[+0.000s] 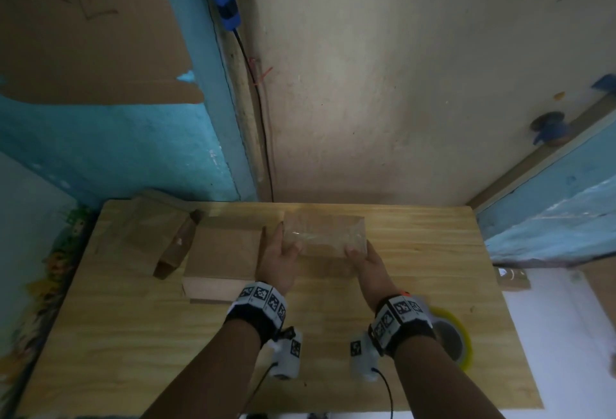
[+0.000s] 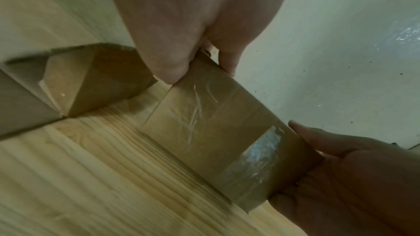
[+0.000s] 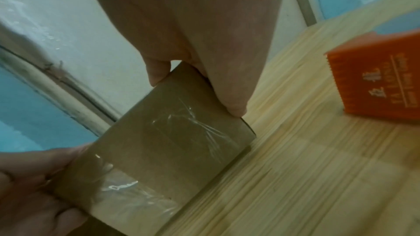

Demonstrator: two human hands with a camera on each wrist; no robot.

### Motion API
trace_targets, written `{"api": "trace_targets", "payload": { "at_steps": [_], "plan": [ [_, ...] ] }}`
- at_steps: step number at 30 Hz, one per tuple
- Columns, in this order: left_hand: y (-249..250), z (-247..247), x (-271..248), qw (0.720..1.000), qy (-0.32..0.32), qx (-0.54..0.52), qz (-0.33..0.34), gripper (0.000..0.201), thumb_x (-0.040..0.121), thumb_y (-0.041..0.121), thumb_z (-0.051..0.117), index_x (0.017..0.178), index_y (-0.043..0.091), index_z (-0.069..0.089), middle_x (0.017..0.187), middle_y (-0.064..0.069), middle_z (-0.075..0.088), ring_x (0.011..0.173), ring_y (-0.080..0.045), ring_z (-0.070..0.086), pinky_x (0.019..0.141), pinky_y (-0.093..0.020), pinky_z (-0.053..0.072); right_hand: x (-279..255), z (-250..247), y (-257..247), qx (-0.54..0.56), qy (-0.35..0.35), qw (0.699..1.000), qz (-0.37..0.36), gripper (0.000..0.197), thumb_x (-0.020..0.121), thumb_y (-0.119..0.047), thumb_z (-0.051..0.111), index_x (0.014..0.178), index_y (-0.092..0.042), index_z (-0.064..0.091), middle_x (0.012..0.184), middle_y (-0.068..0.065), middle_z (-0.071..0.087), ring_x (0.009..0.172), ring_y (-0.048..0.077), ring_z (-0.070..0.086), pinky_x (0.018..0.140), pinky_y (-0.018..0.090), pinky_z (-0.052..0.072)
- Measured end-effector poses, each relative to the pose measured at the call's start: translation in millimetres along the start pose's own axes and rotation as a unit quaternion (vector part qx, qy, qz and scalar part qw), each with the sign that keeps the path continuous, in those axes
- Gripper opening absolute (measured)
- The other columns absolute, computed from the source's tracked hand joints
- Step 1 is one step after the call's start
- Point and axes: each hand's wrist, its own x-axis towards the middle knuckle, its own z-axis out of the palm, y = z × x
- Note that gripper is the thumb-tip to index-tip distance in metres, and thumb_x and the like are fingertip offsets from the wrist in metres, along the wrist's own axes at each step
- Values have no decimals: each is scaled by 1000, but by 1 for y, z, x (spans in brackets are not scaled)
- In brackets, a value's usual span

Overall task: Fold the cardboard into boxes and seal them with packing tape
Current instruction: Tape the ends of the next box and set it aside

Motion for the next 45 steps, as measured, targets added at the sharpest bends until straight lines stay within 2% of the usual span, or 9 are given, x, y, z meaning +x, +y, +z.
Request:
{"api": "trace_targets", "payload": {
  "at_steps": [6,12,17,22,31,35,39,42,45],
  "plan": [
    [7,-1,-6,999,25,-39,14,73,88,56,62,154,50,33,158,13,44,145,-14,42,122,-51,34,10,3,2,-28,-26,999,-3,53,108,-32,59,158,-26,43,144,-2,64,125,7,60,88,20,46],
    [23,-16,-11,999,-8,-37,39,49,101,55,53,148,46,46,148,14,55,136,-12,52,117,-51,41,15,-3,-1,-30,-40,999,10,55,104,-35,64,156,-31,46,142,-3,65,127,16,62,90,25,48],
    [34,-59,-26,990,116,14,79,50,107,51,42,154,35,44,155,5,49,142,-16,45,120,-43,35,10,-9,-14,-21,30,999,21,85,100,-39,70,169,-23,22,175,-2,27,159,23,30,126,46,31],
    [25,-113,-14,970,238,36,37,46,108,43,43,153,32,46,138,-4,59,125,-21,57,112,-39,38,-10,7,-45,-55,88,989,-101,72,109,-24,59,170,-26,21,176,-5,21,161,18,23,131,47,25],
    [11,-156,2,974,180,134,23,54,106,20,52,158,27,37,156,-10,47,141,-32,46,109,-30,34,-42,133,-62,-261,-216,922,-189,45,108,-14,58,143,-43,56,144,-30,55,129,-18,50,113,12,41],
    [5,-167,3,981,149,121,14,61,104,23,54,158,40,30,156,-5,45,140,-30,47,115,-38,38,-32,177,-44,-280,-196,938,-64,47,107,-21,61,152,-23,49,140,-8,61,129,11,56,108,26,44],
    [3,-167,-1,980,116,156,37,58,104,27,57,158,23,35,150,0,47,139,-19,43,113,-26,25,-15,192,-23,-267,-162,949,30,44,101,-17,64,145,-17,55,134,4,67,122,24,63,100,33,51],
    [6,-177,0,984,161,75,-3,48,104,46,52,147,26,51,142,-1,57,133,-24,52,115,-42,38,-5,189,-12,-261,-128,956,34,24,95,-20,68,108,-1,76,103,13,78,100,33,73,96,49,61],
    [5,-190,-2,977,192,-64,-63,48,100,56,53,131,21,65,136,-2,62,126,-26,56,113,-42,39,0,183,-4,-244,-105,964,19,56,78,-49,78,90,6,74,89,23,77,87,40,76,81,63,63]
  ]
}}
